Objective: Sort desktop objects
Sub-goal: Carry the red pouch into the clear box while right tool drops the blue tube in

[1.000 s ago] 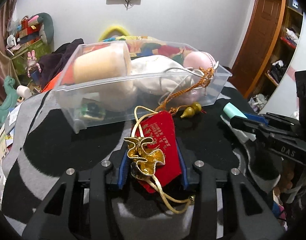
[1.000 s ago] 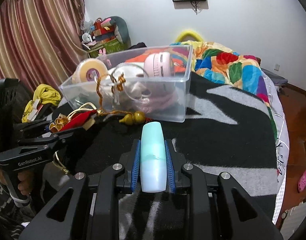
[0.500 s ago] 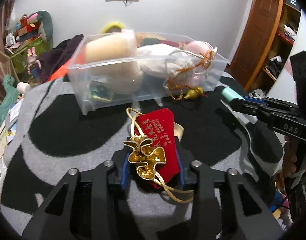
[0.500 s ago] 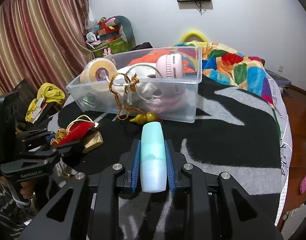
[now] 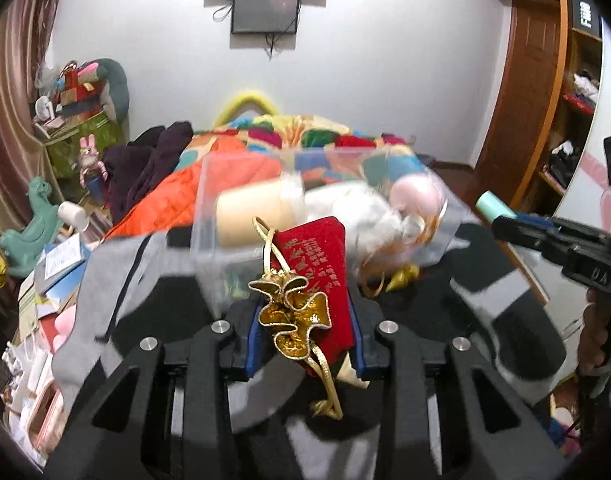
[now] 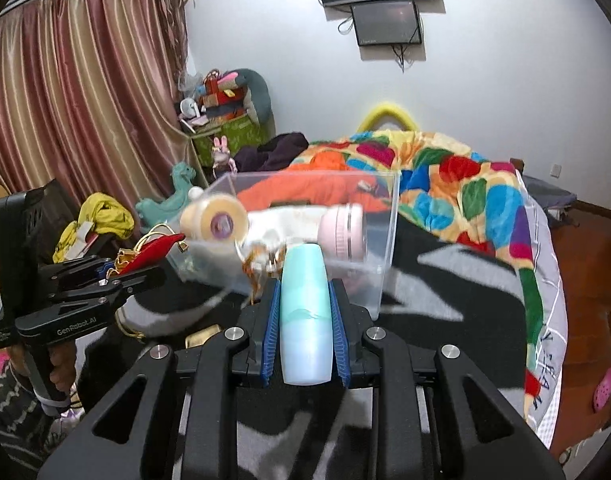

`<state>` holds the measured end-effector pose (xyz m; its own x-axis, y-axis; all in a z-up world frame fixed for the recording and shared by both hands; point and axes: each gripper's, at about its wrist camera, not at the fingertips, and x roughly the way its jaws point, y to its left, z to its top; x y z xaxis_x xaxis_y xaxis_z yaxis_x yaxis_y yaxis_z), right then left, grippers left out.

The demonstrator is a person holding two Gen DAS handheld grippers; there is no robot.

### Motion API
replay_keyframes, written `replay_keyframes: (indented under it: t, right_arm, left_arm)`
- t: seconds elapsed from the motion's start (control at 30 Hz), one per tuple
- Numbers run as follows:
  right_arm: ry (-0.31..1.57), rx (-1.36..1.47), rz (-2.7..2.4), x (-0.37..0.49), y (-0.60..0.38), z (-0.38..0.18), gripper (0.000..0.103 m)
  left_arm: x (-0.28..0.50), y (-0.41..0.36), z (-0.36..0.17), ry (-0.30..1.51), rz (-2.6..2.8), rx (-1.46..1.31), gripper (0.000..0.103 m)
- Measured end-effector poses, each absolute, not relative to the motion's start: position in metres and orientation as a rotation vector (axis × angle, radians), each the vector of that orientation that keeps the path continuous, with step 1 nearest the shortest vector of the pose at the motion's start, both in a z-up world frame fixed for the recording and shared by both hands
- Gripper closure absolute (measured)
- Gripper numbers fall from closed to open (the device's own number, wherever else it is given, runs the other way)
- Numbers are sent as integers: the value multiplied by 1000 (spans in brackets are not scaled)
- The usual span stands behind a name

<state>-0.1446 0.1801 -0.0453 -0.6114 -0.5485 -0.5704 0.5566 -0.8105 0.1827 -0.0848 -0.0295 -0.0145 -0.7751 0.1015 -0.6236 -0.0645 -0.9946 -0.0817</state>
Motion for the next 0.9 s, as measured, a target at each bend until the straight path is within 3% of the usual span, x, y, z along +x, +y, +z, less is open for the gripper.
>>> replay_keyframes:
  t: [0.4,0.73,0.9]
  right_arm:
    - [30,787,-2365,-179,152,-37,81]
    - [24,838,-2344,-209,134,-54,81]
    - [23,851,-2309,-213,128,-61,81]
  left_arm:
    - [-141,-25,19,-135,2795,-923,69]
    - [-185,-25,0,-243,2731,-1024,69]
    - [-188,-17,-4,-214,2759,-1003,69]
